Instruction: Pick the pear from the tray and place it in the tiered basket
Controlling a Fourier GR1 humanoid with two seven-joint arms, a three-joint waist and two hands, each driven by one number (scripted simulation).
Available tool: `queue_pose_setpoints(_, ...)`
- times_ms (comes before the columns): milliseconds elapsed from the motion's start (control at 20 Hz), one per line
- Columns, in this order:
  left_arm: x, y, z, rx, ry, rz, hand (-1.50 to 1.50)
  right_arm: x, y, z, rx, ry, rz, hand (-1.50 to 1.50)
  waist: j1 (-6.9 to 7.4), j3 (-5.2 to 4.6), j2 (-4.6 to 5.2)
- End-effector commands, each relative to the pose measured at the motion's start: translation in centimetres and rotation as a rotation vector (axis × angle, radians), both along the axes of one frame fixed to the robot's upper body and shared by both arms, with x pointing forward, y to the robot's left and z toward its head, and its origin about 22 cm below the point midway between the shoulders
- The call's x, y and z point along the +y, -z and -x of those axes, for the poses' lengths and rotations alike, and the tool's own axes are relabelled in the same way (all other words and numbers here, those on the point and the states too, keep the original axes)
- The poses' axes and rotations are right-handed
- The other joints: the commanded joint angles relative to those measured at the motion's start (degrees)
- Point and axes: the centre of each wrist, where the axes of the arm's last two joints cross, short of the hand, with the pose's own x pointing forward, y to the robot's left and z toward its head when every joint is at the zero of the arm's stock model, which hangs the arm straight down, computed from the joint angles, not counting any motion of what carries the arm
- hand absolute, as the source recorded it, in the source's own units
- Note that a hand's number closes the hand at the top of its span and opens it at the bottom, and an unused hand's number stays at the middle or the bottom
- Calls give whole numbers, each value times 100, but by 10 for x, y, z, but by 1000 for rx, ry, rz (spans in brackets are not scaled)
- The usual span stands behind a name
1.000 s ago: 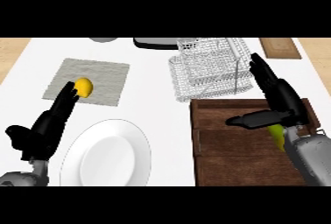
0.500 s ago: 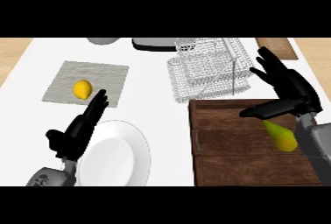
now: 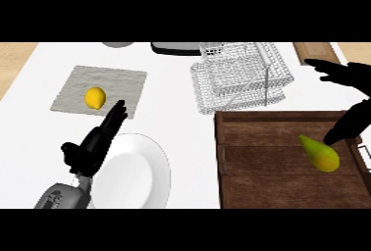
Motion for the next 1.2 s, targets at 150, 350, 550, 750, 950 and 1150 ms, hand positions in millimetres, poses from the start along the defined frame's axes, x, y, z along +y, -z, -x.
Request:
queue_pose_setpoints(150, -5, 8, 4, 4, 6, -2, 0, 23, -47, -5, 230, -205, 368, -150, 32, 21, -9)
queue_pose_setpoints(350, -16, 10, 1, -2, -11, 22, 0, 37, -56, -14, 274, -217, 380, -150, -68, 30, -19)
queue_pose_setpoints(550, 4, 6, -5, -1, -23, 16, 0, 47, -20, -12, 297, -203, 381, -150, -89, 36, -13)
queue_pose_setpoints(750, 18, 11, 8, 15, -6, 5, 0, 37, -28, -1, 206, -100, 406, -150, -113, 38, -24)
queue_pose_setpoints(950, -2, 12, 4, -1, 5, 12, 0, 49, 0, -7, 249, -83, 540, -150, -66, 38, -8)
queue_pose_setpoints(1150, 12, 17, 3, 13, -8, 3, 0, 51, 27, -5, 334, -63, 555, -150, -87, 37, -8)
